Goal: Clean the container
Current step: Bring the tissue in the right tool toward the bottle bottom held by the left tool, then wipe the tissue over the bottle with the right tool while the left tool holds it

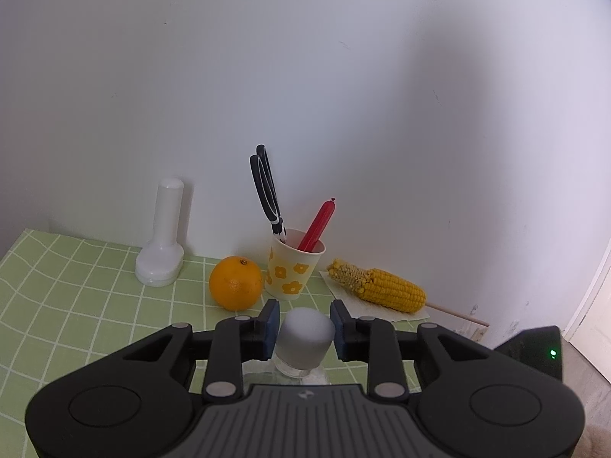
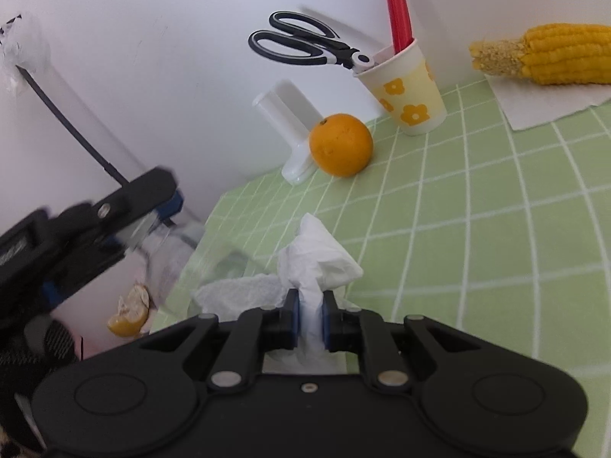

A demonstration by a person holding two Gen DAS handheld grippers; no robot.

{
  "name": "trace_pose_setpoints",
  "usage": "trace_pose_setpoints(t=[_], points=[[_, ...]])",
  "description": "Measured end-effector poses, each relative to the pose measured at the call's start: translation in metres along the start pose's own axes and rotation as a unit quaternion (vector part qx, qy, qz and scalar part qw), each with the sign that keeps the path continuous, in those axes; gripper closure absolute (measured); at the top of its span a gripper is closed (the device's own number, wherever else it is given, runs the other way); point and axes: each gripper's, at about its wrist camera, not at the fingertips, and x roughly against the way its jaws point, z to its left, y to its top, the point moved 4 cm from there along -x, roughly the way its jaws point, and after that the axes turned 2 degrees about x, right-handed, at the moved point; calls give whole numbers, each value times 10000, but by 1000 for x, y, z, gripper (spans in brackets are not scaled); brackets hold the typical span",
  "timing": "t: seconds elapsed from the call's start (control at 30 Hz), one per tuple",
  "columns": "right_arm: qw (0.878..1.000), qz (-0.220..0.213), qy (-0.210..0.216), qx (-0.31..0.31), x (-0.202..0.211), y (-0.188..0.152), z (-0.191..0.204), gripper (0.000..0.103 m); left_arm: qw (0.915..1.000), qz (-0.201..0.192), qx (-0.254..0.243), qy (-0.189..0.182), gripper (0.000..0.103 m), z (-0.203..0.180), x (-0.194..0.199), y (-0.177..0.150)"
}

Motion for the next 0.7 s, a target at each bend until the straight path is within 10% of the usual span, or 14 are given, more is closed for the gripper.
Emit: trace_pose_setpoints(t=[0.7], points=[[9844,-1119,1317,-314,65,38,52,91,9978,93,-567,339,51,-4,3,-16]])
